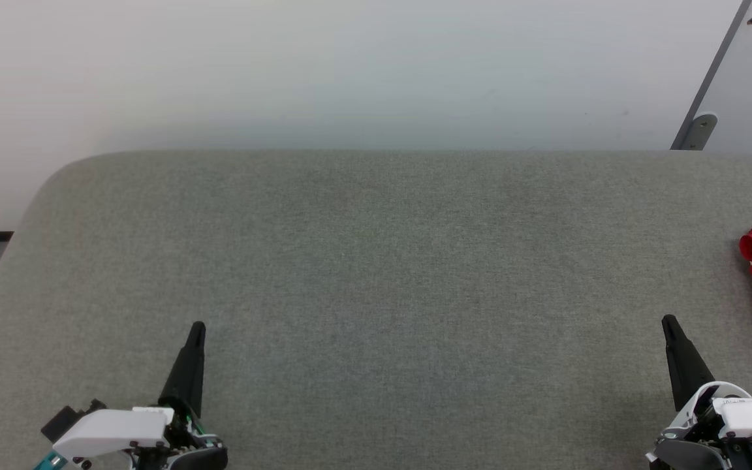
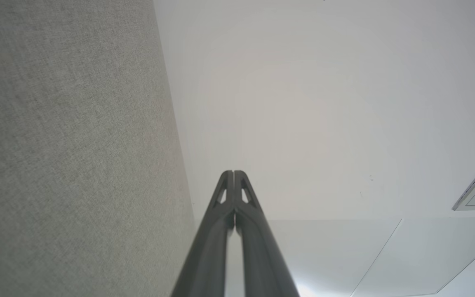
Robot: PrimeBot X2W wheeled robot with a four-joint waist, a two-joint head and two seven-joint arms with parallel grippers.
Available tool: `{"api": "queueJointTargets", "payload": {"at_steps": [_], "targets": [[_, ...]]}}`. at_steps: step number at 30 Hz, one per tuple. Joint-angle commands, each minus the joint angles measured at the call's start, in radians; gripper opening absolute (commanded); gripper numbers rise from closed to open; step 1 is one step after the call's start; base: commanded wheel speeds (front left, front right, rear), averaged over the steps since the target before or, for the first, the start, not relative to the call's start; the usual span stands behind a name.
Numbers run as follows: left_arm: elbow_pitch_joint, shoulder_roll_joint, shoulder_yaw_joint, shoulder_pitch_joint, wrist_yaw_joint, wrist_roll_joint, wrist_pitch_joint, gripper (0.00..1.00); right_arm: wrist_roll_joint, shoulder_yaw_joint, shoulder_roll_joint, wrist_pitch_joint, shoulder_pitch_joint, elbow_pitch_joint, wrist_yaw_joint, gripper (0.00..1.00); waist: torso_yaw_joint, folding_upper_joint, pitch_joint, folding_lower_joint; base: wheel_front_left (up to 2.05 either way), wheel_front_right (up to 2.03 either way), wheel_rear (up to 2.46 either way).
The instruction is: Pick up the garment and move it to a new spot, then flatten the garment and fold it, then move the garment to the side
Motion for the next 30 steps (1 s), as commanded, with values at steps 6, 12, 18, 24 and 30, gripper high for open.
{"api": "queueJointTargets", "payload": {"at_steps": [6,12,18,24,30], "targets": [[0.001,0.0,0.002,-0.009,-0.005,-0.003,0.002,0.0,0.004,0.0,0.003,0.002,-0.003,0.0,-0.001,0.0,0.0,0.0,0.0,0.0,0.0,0.0,0.0],[0.001,0.0,0.002,-0.009,-0.005,-0.003,0.001,0.0,0.004,0.0,0.003,0.002,-0.003,0.0,-0.001,0.0,0.0,0.0,0.0,0.0,0.0,0.0,0.0],[0.001,0.0,0.002,-0.009,-0.005,-0.003,0.001,0.0,0.004,0.0,0.003,0.002,-0.003,0.0,-0.001,0.0,0.0,0.0,0.0,0.0,0.0,0.0,0.0],[0.001,0.0,0.002,-0.009,-0.005,-0.003,0.001,0.0,0.004,0.0,0.003,0.002,-0.003,0.0,-0.001,0.0,0.0,0.0,0.0,0.0,0.0,0.0,0.0],[0.001,0.0,0.001,-0.009,-0.005,-0.003,0.001,0.0,0.004,0.0,0.003,0.002,-0.003,0.0,-0.001,0.0,0.0,0.0,0.0,0.0,0.0,0.0,0.0]]}}
